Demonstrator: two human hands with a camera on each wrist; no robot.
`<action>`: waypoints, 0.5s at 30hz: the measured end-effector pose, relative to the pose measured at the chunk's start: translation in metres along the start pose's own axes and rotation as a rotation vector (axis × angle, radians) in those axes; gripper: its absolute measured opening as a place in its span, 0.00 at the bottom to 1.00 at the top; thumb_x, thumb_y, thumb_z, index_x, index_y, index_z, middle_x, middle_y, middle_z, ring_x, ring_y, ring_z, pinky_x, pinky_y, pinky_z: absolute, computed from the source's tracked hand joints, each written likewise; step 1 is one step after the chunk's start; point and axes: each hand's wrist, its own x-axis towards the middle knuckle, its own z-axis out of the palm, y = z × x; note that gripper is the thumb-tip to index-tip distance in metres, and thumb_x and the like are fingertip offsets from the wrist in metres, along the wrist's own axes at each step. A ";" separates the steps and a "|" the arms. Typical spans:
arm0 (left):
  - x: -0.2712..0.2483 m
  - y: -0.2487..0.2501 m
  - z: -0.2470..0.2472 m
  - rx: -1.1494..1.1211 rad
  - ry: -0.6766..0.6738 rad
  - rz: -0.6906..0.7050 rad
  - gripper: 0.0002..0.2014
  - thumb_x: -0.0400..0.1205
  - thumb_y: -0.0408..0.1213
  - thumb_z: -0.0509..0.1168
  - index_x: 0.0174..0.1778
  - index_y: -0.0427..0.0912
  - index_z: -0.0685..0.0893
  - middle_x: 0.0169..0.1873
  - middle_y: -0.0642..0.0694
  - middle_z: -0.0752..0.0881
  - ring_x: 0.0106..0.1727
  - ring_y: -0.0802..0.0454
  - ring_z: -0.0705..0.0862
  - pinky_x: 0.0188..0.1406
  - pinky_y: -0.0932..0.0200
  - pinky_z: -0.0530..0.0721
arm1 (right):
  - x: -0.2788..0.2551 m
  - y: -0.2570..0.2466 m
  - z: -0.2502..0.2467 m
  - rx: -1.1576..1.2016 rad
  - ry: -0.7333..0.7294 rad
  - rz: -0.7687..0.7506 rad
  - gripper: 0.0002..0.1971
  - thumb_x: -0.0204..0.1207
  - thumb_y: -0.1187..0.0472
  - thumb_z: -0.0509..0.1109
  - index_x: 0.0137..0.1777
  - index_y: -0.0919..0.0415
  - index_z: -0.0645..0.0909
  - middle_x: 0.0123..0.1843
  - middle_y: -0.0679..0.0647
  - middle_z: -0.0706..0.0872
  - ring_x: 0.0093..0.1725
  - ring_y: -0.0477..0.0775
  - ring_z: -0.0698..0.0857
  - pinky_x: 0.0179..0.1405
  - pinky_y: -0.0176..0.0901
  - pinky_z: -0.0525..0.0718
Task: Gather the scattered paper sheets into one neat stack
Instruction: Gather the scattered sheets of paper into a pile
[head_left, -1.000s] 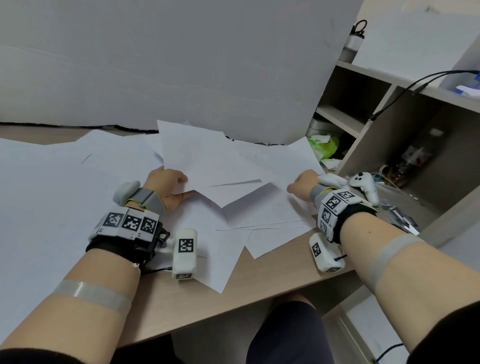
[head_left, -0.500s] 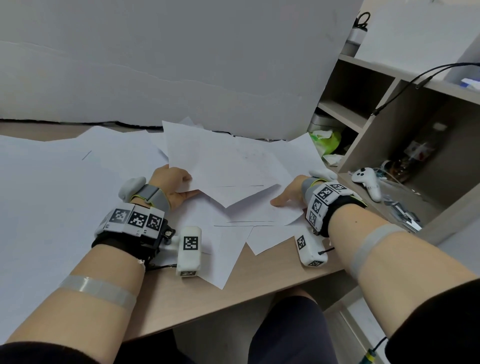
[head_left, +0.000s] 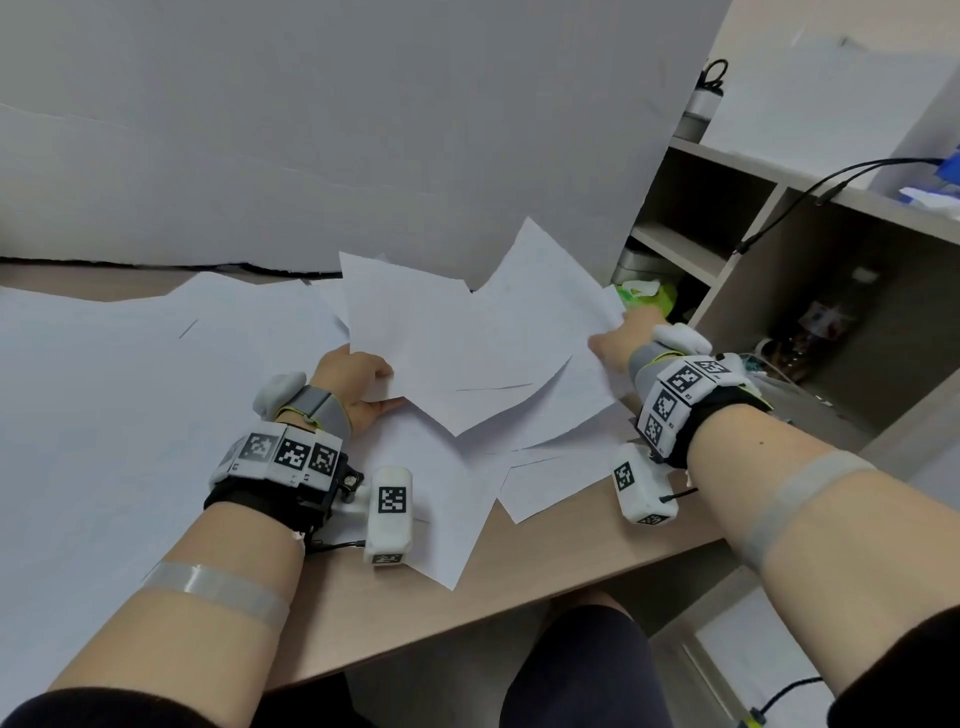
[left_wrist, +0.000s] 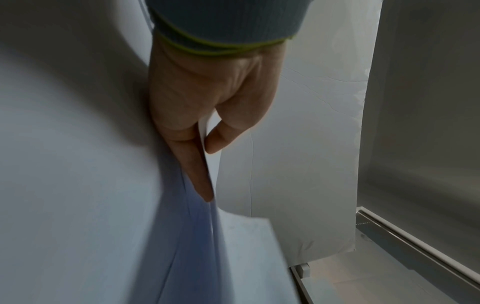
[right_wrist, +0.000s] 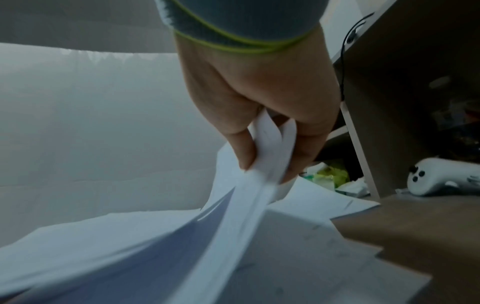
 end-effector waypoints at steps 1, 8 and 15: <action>0.001 -0.001 0.000 0.015 0.006 0.002 0.13 0.80 0.16 0.58 0.49 0.37 0.82 0.55 0.34 0.84 0.57 0.30 0.84 0.46 0.37 0.90 | 0.002 -0.005 -0.004 0.023 0.072 -0.033 0.10 0.79 0.57 0.70 0.57 0.57 0.79 0.51 0.56 0.79 0.45 0.56 0.76 0.30 0.37 0.70; -0.002 -0.004 0.004 0.095 -0.037 0.032 0.14 0.81 0.17 0.57 0.53 0.37 0.81 0.52 0.34 0.84 0.48 0.33 0.85 0.34 0.43 0.89 | -0.011 -0.056 -0.025 0.212 0.343 -0.251 0.19 0.80 0.45 0.61 0.32 0.56 0.76 0.36 0.55 0.82 0.36 0.61 0.80 0.39 0.46 0.77; -0.006 -0.005 0.008 0.043 -0.086 0.010 0.18 0.83 0.17 0.56 0.64 0.35 0.79 0.63 0.32 0.83 0.59 0.29 0.85 0.35 0.36 0.92 | -0.043 -0.089 0.025 -0.169 0.056 -0.625 0.15 0.77 0.67 0.58 0.31 0.50 0.72 0.40 0.52 0.79 0.42 0.61 0.76 0.39 0.44 0.67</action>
